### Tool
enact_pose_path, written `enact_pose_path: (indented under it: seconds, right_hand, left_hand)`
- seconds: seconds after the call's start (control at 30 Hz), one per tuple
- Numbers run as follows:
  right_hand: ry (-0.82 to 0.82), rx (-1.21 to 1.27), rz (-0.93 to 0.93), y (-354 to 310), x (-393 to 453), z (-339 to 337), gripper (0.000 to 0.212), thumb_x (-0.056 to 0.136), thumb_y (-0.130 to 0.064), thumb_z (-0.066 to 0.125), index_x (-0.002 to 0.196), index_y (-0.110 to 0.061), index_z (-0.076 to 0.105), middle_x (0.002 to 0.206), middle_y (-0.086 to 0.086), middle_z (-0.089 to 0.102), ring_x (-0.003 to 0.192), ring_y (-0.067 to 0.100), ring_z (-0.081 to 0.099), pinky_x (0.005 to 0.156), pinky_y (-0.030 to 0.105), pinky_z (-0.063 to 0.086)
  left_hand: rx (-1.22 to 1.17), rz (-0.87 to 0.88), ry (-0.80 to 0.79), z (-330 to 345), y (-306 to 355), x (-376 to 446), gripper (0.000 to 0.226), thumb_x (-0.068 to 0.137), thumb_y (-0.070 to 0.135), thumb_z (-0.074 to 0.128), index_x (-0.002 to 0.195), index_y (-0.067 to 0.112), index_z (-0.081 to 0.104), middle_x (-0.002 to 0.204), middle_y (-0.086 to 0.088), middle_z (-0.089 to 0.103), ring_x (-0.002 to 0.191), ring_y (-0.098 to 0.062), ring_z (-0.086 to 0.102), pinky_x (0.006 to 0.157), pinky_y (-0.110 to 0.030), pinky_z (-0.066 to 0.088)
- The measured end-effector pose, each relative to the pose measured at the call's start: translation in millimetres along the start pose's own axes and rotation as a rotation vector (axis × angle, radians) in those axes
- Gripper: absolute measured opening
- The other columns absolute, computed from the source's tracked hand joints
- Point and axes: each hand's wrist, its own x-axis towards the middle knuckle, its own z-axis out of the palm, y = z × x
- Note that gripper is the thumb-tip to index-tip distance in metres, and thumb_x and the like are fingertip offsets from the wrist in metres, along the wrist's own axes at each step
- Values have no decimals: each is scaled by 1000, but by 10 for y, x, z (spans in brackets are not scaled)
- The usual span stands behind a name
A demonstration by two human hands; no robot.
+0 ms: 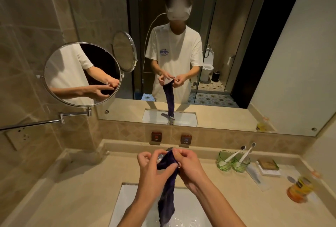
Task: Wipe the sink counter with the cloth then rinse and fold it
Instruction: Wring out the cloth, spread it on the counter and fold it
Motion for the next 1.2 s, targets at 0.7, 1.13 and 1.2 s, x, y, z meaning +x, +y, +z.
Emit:
enact_pose_path:
  seconds: [0.7,1.13,1.2]
  right_hand:
    - [42,-549,-176,-119,-94,-78,23,104,-38,49,94,-19,55,81,-4,59,74,7,54,64,18,41]
    - [-123,-1079,-197,-621,-84,-900,25,91,-48,69,93,-26,59,83,-7,64,71,8,54,62,22,42]
    - [-202,-1116,-159,-724,-97,-975,22,89,-46,73,94,-25,67,86,-5,70,76,11,64,62,24,49]
  left_hand:
    - [-179,-193,-136,-231,-100,319,11,100,5,53,92,14,55,76,-6,69,77,-24,64,86,-55,55]
    - [96,-41,-199,-1023,107,575,26,84,27,80,97,18,60,88,6,59,80,-9,53,72,-25,41]
    - [150,24,-279,-1153,139,623,26,83,21,82,93,24,58,80,14,56,74,-3,50,67,-22,40]
